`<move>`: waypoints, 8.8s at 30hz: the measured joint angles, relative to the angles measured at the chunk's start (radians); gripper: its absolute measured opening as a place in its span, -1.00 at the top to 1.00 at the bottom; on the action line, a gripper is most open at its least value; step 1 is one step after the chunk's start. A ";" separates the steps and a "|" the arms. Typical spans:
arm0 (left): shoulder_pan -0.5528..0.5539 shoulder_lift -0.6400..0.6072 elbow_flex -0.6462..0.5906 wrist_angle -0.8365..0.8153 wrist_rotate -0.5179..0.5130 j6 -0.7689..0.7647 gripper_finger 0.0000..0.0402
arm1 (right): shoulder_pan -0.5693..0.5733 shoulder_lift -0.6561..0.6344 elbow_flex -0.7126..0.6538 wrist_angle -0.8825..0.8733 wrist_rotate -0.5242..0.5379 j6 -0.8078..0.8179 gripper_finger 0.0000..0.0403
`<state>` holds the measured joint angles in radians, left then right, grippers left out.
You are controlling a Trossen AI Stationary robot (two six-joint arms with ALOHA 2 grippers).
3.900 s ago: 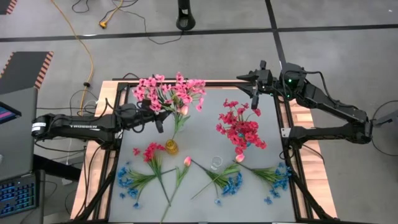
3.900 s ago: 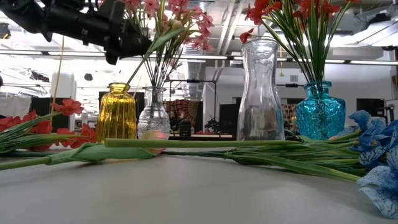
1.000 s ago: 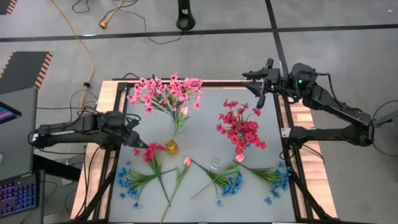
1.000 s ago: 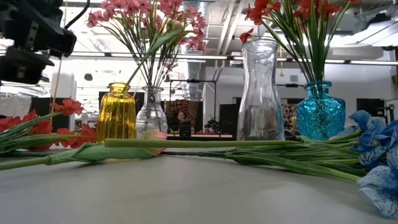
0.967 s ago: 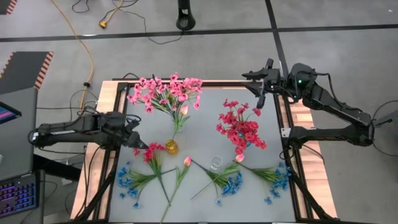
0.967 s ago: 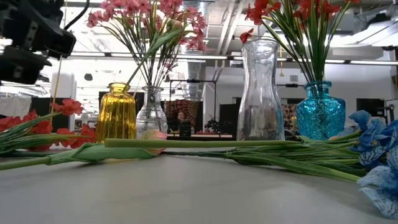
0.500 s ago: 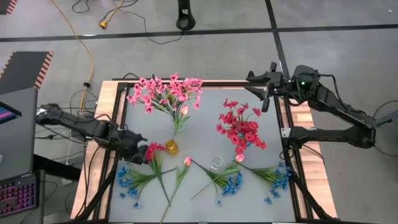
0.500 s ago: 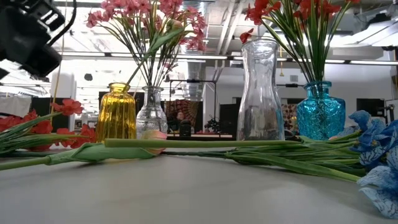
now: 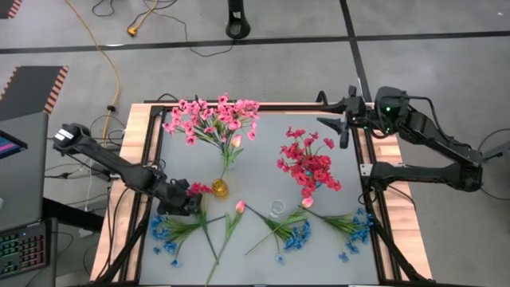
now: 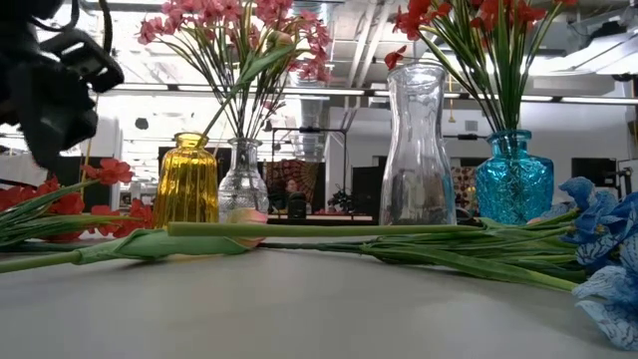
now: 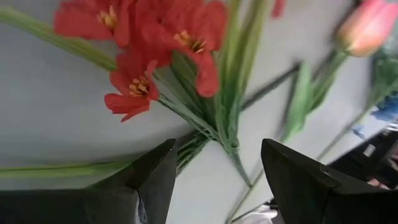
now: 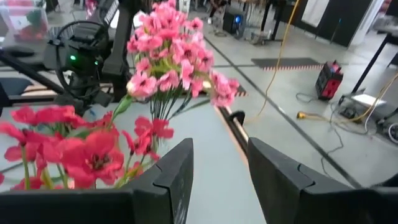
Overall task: Sort flowers into vase by color
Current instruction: Put the red flowers into the blue vase
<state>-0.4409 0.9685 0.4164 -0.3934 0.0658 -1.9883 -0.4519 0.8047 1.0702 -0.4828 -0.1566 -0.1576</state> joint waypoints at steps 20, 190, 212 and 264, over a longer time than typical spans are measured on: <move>-0.022 0.248 0.003 0.134 -0.139 -0.056 -0.10 | 0.000 0.000 0.000 -0.022 0.000 0.001 0.12; 0.255 0.652 1.300 0.279 -0.309 1.808 1.00 | 0.602 0.379 0.111 0.569 0.058 0.173 0.74; 0.252 0.599 1.297 0.177 -0.188 1.976 0.38 | 0.601 0.249 0.113 0.410 0.059 0.220 0.88; 0.356 0.657 1.300 0.194 -0.223 1.847 0.27 | 0.602 -0.108 0.113 -0.018 0.287 0.275 0.88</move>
<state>-0.0845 1.6259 1.7165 -0.1996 -0.1574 -0.1415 0.1505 0.6969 1.1831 -0.5008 0.1300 0.1174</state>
